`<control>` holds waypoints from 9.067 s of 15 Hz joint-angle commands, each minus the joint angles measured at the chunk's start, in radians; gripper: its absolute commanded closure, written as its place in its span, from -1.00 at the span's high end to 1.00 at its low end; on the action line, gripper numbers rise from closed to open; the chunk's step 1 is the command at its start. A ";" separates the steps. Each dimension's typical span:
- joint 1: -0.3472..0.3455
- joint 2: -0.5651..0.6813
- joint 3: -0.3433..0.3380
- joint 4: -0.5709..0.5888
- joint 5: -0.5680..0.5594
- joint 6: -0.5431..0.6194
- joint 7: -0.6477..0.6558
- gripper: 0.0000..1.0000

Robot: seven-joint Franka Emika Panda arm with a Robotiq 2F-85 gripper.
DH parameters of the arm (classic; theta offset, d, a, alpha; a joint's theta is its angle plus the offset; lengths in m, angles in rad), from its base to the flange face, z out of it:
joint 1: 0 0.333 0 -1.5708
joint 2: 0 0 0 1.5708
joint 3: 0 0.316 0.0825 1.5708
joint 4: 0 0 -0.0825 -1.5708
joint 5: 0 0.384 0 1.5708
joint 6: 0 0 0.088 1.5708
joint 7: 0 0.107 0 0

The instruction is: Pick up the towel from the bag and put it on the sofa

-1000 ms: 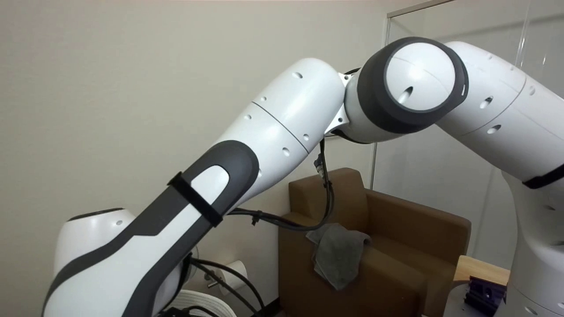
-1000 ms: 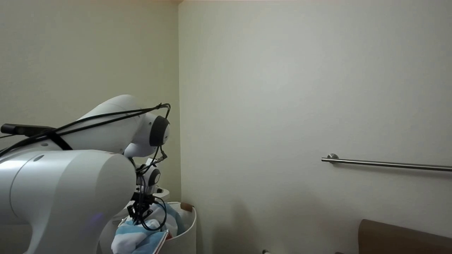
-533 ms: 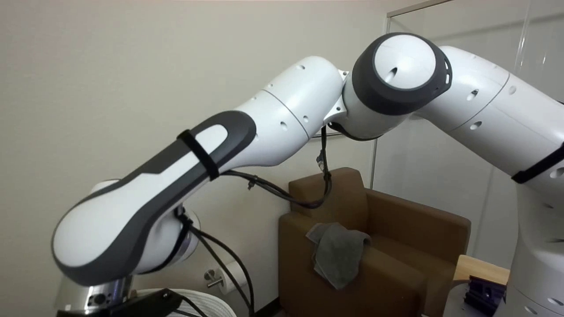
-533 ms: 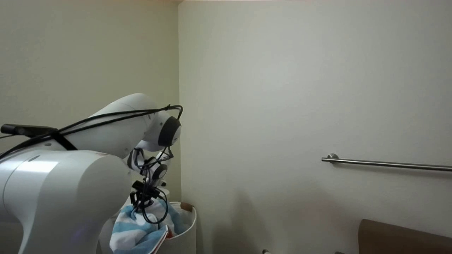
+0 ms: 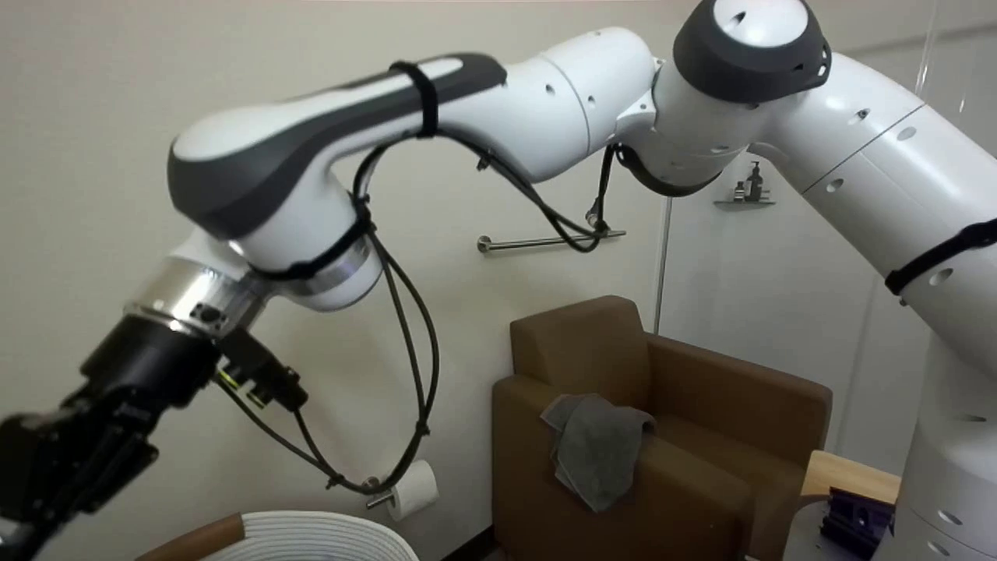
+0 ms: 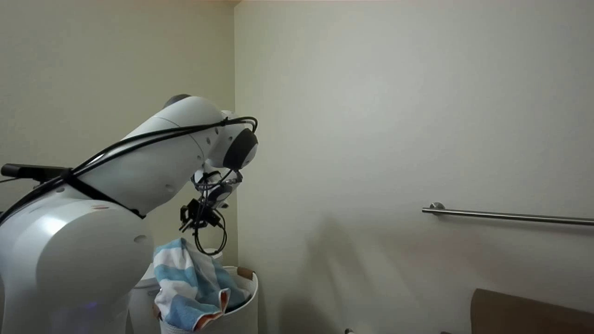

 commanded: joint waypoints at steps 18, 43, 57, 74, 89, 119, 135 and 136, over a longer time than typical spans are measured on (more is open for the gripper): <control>-0.189 -0.224 -0.113 -0.209 0.188 -0.134 -0.070 0.85; 0.563 0.068 -0.557 0.320 -0.209 -0.256 0.369 1.00; 0.715 0.183 -0.679 0.316 -0.340 -0.271 0.361 1.00; 0.442 0.192 -0.418 0.154 -0.045 -0.111 0.029 -0.81; -0.167 -0.158 -0.008 -0.153 0.333 -0.169 -0.349 -0.80; -0.060 -0.731 -0.637 -0.329 0.540 -0.116 -0.337 -0.81; -0.165 -1.096 -1.116 -0.236 0.098 -0.083 -0.248 -0.81; -0.178 -1.109 -1.141 -0.234 0.071 -0.081 -0.222 -0.81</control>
